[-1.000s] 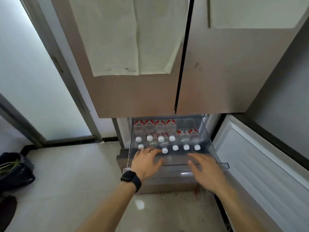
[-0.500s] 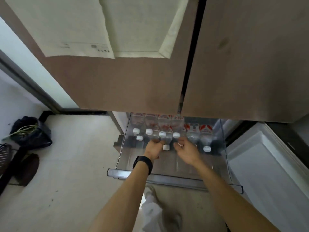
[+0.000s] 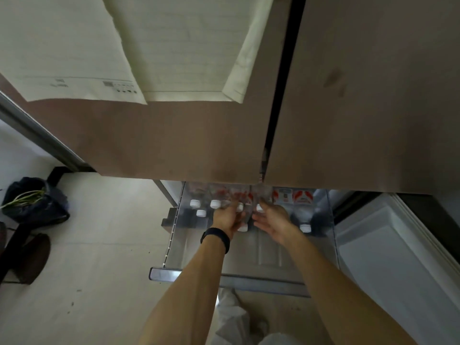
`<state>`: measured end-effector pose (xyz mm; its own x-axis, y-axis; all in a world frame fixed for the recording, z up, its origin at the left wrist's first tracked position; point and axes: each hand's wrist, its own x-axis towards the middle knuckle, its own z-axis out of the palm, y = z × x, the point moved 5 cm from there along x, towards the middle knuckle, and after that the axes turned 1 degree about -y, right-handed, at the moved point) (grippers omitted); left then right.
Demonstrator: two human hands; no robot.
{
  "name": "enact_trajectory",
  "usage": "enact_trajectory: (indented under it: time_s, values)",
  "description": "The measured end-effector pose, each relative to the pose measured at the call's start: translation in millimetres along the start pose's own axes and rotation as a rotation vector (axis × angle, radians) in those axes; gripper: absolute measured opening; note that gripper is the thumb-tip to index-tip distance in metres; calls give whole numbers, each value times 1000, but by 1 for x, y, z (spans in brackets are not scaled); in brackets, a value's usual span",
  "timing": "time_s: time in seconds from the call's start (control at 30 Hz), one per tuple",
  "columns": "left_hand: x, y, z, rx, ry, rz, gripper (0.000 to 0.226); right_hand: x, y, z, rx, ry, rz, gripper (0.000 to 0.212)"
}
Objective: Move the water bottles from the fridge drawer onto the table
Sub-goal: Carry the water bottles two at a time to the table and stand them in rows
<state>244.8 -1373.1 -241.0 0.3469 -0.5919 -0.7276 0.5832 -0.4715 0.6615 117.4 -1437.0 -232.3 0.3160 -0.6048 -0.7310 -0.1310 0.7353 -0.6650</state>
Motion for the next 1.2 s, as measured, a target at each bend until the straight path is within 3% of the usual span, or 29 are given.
enact_trajectory:
  time_s: [0.13,0.37,0.47,0.57,0.73,0.9,1.2]
  values:
    - [-17,3,6,56,-63,37,33,-25,-6,-20,-184,78,-132,33]
    - [-76,2,-21,355,-18,213,34,-79,20,-76,-415,275,-365,21]
    - [-101,14,-29,690,107,456,29,-103,16,-90,-505,351,-441,24]
    - [-130,36,-25,1069,232,758,28,-131,-4,-99,-756,440,-530,29]
    - [-154,64,4,1387,129,994,29,-171,-45,-96,-1102,444,-717,32]
    - [-156,69,24,1676,-8,966,33,-181,-59,-78,-1425,340,-792,30]
    - [-150,67,31,1758,-220,873,29,-170,-49,-48,-1704,164,-705,31]
